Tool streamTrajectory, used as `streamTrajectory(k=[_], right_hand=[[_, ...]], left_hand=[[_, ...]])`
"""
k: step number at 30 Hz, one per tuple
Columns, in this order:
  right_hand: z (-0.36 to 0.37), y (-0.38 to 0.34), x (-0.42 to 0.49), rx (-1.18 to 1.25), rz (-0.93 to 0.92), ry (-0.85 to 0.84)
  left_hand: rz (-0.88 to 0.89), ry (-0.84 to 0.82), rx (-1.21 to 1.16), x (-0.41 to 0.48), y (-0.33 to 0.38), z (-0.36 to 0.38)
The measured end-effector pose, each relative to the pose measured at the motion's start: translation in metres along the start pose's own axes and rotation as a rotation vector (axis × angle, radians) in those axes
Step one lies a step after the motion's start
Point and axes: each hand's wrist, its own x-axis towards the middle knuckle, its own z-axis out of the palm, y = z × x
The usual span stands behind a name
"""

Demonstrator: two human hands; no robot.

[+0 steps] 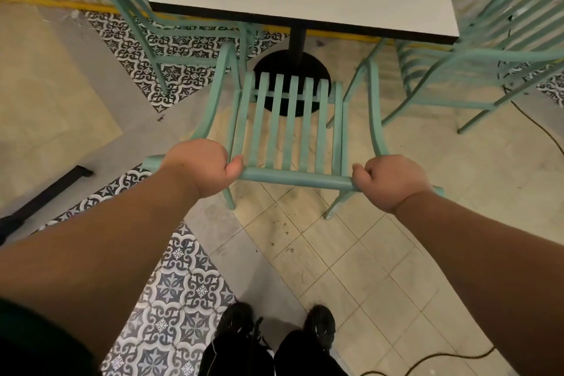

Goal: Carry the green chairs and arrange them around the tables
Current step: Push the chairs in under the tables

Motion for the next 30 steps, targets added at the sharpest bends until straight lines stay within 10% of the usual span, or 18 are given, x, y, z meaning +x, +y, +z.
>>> streamTrajectory(k=[30], right_hand=[[-0.033, 0.013, 0.108, -0.016, -0.041, 0.092]], left_hand=[[0.008, 0.053, 0.001, 0.103, -0.026, -0.034]])
